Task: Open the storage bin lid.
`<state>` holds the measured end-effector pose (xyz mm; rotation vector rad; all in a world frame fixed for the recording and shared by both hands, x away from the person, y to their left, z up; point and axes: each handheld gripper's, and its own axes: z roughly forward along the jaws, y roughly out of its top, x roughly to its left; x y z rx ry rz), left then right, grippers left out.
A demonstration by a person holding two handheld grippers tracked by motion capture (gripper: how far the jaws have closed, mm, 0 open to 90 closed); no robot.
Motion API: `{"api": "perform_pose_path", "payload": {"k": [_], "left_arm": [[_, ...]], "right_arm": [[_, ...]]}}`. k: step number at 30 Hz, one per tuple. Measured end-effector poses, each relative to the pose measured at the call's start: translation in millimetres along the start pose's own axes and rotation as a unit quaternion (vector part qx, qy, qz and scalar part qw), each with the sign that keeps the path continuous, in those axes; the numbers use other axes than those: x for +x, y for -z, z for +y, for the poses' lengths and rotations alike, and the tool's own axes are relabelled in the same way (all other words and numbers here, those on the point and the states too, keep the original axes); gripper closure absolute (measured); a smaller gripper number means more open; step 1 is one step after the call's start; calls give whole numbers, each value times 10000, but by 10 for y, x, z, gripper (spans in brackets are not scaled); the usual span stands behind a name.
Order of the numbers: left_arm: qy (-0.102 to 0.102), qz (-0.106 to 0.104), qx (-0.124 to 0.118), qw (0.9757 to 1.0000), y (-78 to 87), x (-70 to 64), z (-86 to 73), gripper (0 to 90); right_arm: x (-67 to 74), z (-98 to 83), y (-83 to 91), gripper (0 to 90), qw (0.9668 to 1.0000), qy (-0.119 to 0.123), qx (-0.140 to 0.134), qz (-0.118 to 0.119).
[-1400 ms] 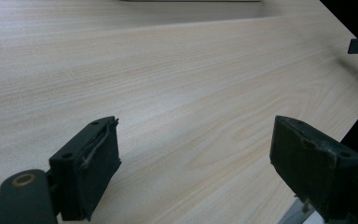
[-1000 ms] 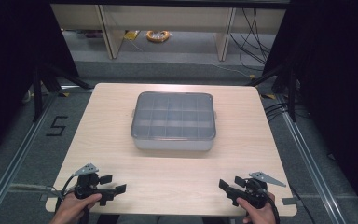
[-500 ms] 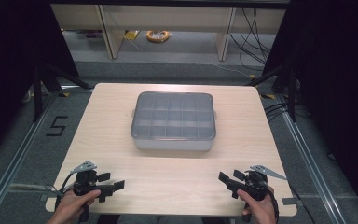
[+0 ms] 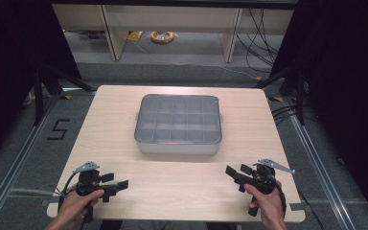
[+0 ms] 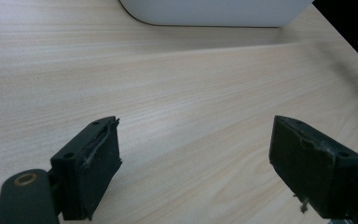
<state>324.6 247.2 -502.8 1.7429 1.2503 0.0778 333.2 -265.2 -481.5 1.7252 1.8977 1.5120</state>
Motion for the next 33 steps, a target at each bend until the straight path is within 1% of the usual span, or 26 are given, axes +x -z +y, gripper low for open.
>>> {"api": "perform_pose_path", "payload": {"k": [1, 2, 3, 4, 5, 6, 7, 9, 10, 11, 12, 13, 14, 16, 17, 19, 20, 21, 22, 25, 26, 27, 28, 31, 32, 33], "left_arm": [[0, 0, 0, 10000, 0, 0, 0, 156], [-4, 14, -24, 10000, -3, 4, 13, 156], [-12, 13, -27, 10000, -5, 9, 24, 156], [-15, 37, -44, 10000, -10, 9, 34, 159], [-34, 35, -44, 10000, -17, 10, 42, 159], [-59, 48, -32, 10000, -34, 11, 50, 164], [-56, 36, -31, 10000, -43, 12, 52, 165], [-46, 29, -25, 10000, -47, 13, 57, 166], [-70, 41, -50, 10000, -48, 26, 77, 169], [-70, 41, -50, 10000, -48, 26, 77, 169], [-76, 70, -36, 9999, -42, 34, 89, 169], [-73, 87, -90, 9999, -49, 37, 96, 169], [-96, 50, -53, 9999, -52, 47, 109, 169], [-69, 13, -65, 10000, -57, 52, 132, 171], [-63, -20, -78, 9999, -58, 58, 148, 171], [-51, 13, -138, 9999, -67, 55, 190, 171], [-64, 55, -147, 9999, -75, 54, 213, 172], [-50, 42, -209, 9998, -96, 55, 232, 172], [-60, -31, -192, 9998, -121, 58, 279, 191], [-101, -35, -261, 9996, -145, 46, 326, 212], [-95, -60, -273, 9996, -152, 47, 388, 212], [-95, -60, -273, 9996, -152, 47, 388, 212], [-111, -59, -334, 9994, -156, 54, 450, 212], [-113, -44, -388, 9992, -166, 64, 507, 212], [-54, -33, -455, 9989, -184, 74, 555, 212], [-54, -33, -455, 9989, -184, 74, 555, 212]], "right_arm": [[0, 0, 0, 235, 10000, 0, 0, 0], [-20, 13, -32, 236, 10000, 78, -62, 1], [33, 34, -21, 237, 9996, -280, 64, 41], [-12, 71, -70, 238, 10000, 5, -32, 27], [-12, 71, -70, 238, 10000, 5, -32, 27], [-35, 94, -121, 240, 9999, 149, -54, -13], [-24, 113, -129, 240, 10000, 37, -3, 45], [-21, 120, -148, 240, 10000, -11, -11, 1], [-22, 163, -168, 243, 9998, -162, 9, 145], [-22, 163, -168, 243, 9998, -162, 9, 145], [-4, 205, -198, 243, 9999, -34, -58, 84], [-4, 205, -198, 243, 9999, -34, -58, 84], [9, 234, -204, 244, 10000, -56, -47, 64], [-24, 283, -228, 245, 9999, 66, -127, 73], [-20, 310, -226, 246, 9999, 45, -113, 14], [-27, 359, -227, 268, 9998, 45, -186, 58], [-22, 402, -230, 276, 9997, -121, -200, 100], [-22, 402, -230, 276, 9997, -121, -200, 100], [-40, 460, -226, 282, 9996, -116, -249, 62], [-43, 516, -234, 297, 9995, -158, -280, 54], [-40, 554, -243, 305, 9991, -310, -259, 108], [-40, 554, -243, 305, 9991, -310, -259, 108], [-97, 597, -287, 313, 9995, -21, -329, 29], [-96, 636, -331, 315, 9994, -32, -352, 11], [-65, 671, -365, 319, 9994, -203, -269, 12], [-65, 671, -365, 319, 9994, -203, -269, 12]]}}
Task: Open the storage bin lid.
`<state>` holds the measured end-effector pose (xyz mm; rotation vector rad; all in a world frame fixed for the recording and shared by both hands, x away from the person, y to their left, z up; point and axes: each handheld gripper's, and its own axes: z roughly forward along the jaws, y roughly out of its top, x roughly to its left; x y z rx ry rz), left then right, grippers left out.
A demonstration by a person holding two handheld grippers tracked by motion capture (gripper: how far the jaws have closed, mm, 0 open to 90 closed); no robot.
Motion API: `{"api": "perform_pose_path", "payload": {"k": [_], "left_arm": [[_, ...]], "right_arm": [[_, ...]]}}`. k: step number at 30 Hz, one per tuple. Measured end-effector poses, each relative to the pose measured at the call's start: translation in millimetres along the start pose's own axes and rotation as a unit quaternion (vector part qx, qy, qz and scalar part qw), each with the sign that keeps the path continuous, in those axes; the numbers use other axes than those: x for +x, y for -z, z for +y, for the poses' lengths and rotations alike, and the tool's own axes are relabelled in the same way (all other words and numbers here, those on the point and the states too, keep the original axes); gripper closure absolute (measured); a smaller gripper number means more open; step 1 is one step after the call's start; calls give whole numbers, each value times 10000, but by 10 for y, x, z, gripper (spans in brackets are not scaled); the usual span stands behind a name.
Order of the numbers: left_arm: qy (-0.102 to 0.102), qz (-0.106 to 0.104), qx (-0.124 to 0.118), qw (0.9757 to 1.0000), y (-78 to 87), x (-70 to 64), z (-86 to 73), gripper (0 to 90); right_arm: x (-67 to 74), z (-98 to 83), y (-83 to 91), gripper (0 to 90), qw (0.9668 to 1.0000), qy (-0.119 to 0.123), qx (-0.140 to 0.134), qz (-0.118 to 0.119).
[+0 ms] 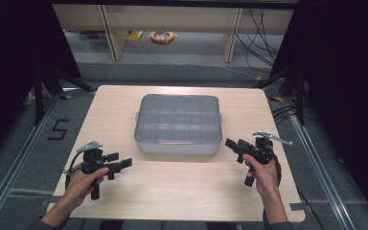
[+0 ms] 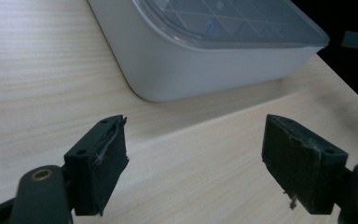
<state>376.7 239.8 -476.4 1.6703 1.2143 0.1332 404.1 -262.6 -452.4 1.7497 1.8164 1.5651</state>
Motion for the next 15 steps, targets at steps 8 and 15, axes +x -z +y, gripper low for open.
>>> {"api": "perform_pose_path", "payload": {"k": [8, 15], "left_arm": [[135, -32, 28, 9999, -94, 60, 174, 217], [287, 10, 10, 9996, -216, 144, 387, 243]], "right_arm": [[-29, 113, -180, 336, 10000, -33, 51, 22], [-28, 304, -378, 338, 9996, -246, 119, -8]]}}
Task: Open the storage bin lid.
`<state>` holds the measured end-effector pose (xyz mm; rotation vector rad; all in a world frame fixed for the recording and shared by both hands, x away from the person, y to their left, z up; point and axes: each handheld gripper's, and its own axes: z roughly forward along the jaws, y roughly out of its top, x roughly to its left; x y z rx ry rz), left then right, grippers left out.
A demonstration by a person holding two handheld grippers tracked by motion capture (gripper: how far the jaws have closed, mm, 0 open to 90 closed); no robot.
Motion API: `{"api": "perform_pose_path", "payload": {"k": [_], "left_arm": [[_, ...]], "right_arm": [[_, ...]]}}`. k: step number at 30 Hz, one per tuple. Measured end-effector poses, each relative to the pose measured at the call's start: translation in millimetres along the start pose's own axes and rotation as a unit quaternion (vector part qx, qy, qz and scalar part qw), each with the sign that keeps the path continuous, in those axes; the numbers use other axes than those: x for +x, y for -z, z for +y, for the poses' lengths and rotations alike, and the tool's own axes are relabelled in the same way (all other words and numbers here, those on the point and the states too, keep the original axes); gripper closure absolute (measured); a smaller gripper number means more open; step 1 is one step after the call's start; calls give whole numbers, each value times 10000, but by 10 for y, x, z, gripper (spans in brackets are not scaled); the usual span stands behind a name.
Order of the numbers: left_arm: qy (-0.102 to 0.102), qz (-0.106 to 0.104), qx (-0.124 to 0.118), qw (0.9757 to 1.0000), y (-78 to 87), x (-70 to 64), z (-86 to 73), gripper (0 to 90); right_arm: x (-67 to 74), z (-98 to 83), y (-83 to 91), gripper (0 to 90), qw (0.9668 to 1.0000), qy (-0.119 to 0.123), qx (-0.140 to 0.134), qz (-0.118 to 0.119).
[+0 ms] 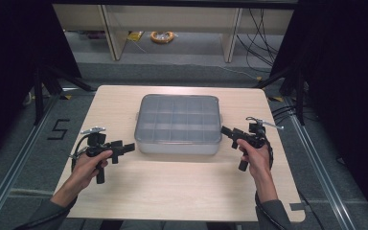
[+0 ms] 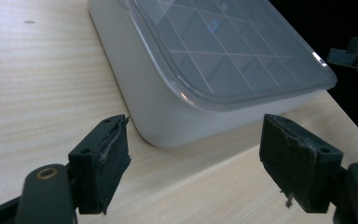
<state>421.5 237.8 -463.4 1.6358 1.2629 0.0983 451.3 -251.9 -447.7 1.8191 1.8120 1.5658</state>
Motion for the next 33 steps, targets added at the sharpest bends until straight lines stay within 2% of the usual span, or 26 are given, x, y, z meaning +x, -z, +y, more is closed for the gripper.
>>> {"api": "perform_pose_path", "payload": {"k": [1, 2, 3, 4, 5, 9, 11, 13, 15, 16, 17, 18, 19, 20, 21, 22, 23, 25, 26, 27, 28, 29, 30, 31, 32, 33], "left_arm": [[0, 0, 0, 10000, 0, 0, 0, 266], [78, -21, -52, 10000, -4, 21, 29, 266], [173, -46, -75, 9998, -10, 36, 60, 284], [191, -46, -83, 9998, -21, 49, 90, 291], [183, -29, -91, 9998, -35, 64, 118, 302], [277, -1, -93, 9996, -117, 147, 225, 345], [293, 103, -182, 9994, -165, 187, 272, 354], [299, 103, -102, 9994, -207, 233, 314, 366], [318, 106, -76, 9994, -252, 254, 353, 372], [332, 99, -91, 9994, -278, 258, 375, 380], [329, 112, -45, 9994, -299, 267, 395, 388], [372, 115, -43, 9992, -330, 272, 415, 391], [428, 110, -8, 9990, -358, 277, 435, 391], [379, 90, 85, 9992, -375, 297, 459, 401], [381, 119, 103, 9992, -397, 301, 484, 410], [359, 129, 103, 9992, -417, 306, 511, 411], [369, 120, 109, 9992, -433, 311, 538, 417], [420, 68, 166, 9990, -468, 316, 590, 416], [400, 90, 212, 9989, -505, 309, 630, 418], [400, 90, 212, 9989, -505, 309, 630, 420], [380, 123, 210, 9990, -519, 310, 648, 420], [443, 131, 210, 9987, -537, 305, 665, 422], [495, 153, 210, 9984, -560, 298, 678, 426], [474, 163, 247, 9984, -580, 295, 690, 434], [495, 180, 244, 9983, -608, 286, 700, 436], [431, 191, 310, 9984, -629, 289, 710, 436]], "right_arm": [[0, 0, 0, 338, 10000, 0, 0, 0], [-39, 17, -32, 340, 9998, 193, -79, -40], [-28, 21, -43, 340, 10000, 60, -28, 20], [-40, 26, -62, 340, 10000, 84, 3, 25], [-25, 36, -85, 342, 9999, -75, 81, 5], [-56, 53, -118, 346, 9998, -189, 80, -12], [-65, 72, -136, 350, 9997, -218, 101, -9], [-66, 98, -168, 367, 9993, -354, 127, -62], [-74, 110, -186, 371, 9995, -294, 114, -89], [-118, 130, -213, 381, 9999, -11, 56, -106], [-125, 146, -233, 386, 9999, 20, 60, -84], [-96, 167, -267, 396, 9995, -270, 138, -84], [-96, 167, -267, 396, 9995, -270, 138, -84], [-69, 182, -277, 410, 9983, -519, 265, -85], [-88, 199, -307, 417, 9989, -401, 206, -104], [-138, 217, -351, 425, 9998, -79, 97, -138], [-79, 234, -366, 438, 9987, -422, 263, -124], [-84, 242, -397, 448, 9991, -358, 222, -110], [-121, 261, -460, 458, 9997, 24, 172, -180], [-121, 261, -460, 458, 9997, 24, 172, -180], [-66, 261, -465, 466, 9991, -286, 264, -184], [-57, 263, -480, 471, 9987, -342, 300, -209], [-72, 265, -501, 475, 9991, -261, 264, -191], [-58, 268, -511, 478, 9985, -412, 302, -190], [-109, 278, -554, 478, 9996, -83, 213, -178], [-109, 278, -554, 478, 9996, -83, 213, -178]]}}
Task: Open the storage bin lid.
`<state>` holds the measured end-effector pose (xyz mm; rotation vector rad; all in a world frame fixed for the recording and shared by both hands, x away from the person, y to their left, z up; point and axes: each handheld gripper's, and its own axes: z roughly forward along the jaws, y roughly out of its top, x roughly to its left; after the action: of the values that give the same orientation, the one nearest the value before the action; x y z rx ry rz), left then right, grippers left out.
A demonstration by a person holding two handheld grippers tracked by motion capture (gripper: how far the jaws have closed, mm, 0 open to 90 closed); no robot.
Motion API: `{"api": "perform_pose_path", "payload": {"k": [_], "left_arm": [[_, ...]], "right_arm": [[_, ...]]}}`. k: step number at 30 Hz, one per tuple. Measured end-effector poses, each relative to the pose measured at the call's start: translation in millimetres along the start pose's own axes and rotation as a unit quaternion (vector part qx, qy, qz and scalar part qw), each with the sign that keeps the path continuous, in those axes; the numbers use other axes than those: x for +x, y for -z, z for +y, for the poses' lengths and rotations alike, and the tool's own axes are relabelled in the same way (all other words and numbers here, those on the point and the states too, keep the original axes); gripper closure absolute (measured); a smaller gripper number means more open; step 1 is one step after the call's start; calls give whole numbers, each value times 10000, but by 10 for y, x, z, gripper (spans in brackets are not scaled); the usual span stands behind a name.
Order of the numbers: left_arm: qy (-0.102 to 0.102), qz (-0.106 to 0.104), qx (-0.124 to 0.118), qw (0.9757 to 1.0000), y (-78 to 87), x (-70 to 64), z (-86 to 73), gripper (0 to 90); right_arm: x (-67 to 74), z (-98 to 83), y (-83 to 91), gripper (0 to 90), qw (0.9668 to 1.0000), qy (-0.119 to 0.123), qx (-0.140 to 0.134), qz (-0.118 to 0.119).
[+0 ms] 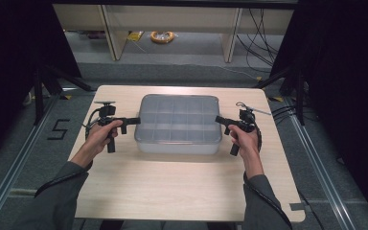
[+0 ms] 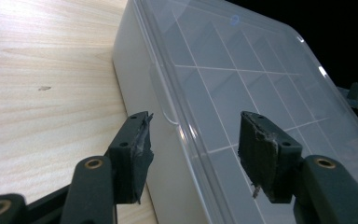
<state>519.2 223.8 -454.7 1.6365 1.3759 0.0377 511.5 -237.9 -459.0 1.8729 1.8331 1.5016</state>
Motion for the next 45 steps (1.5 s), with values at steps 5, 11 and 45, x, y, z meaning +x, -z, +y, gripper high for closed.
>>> {"api": "perform_pose_path", "payload": {"k": [5, 11, 45], "left_arm": [[74, 112, 53, 9999, -136, 12, 54, 473], [102, 113, 92, 9998, -232, 25, 116, 506], [-163, -89, -754, 9970, 482, -405, 114, 670]], "right_arm": [[48, 4, -36, 488, 9993, -340, 124, -14], [68, 12, -86, 505, 9989, -448, 141, 63], [467, 101, 473, 702, 9938, -465, -907, 450]]}}
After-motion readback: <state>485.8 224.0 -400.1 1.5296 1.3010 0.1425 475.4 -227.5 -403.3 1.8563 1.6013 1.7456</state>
